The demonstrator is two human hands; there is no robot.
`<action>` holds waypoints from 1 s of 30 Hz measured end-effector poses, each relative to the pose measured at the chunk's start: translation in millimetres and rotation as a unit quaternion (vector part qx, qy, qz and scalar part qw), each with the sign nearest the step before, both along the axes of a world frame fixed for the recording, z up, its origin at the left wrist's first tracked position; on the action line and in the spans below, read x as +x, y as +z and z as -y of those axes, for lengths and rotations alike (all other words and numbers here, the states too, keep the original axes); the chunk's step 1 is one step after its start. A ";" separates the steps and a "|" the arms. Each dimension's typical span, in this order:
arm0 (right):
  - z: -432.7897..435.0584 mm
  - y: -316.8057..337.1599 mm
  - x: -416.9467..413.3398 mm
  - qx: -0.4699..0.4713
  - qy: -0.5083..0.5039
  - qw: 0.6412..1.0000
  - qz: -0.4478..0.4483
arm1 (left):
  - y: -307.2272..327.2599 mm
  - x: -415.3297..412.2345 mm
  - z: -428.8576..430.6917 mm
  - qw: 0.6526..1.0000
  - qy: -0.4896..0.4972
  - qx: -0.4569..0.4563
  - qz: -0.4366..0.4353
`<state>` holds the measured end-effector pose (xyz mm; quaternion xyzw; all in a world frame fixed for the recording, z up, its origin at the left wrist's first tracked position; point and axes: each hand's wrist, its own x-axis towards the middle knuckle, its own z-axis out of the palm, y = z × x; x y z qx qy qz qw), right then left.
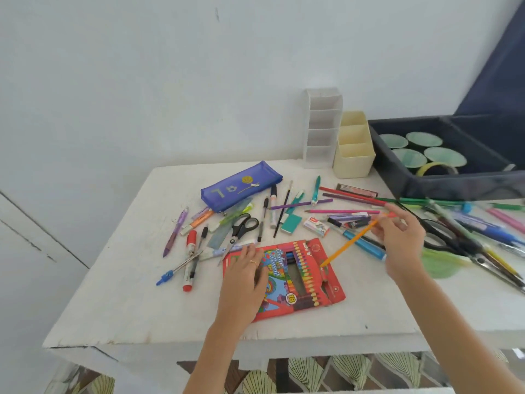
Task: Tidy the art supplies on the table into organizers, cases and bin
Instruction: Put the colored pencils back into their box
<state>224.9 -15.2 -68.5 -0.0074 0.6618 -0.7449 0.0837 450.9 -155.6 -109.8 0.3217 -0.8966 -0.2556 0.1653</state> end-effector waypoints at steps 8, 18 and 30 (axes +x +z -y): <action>-10.3 -14.0 3.4 -0.017 -0.049 0.996 0.069 | -8.0 2.8 -0.5 1.000 -0.011 0.016 0.012; -6.4 -25.6 37.1 0.136 0.260 0.954 -0.053 | -7.2 2.9 0.7 0.999 -0.006 0.044 0.013; -2.4 -30.9 37.2 0.455 0.314 0.741 -0.382 | -11.2 1.7 3.4 1.000 -0.014 0.013 0.022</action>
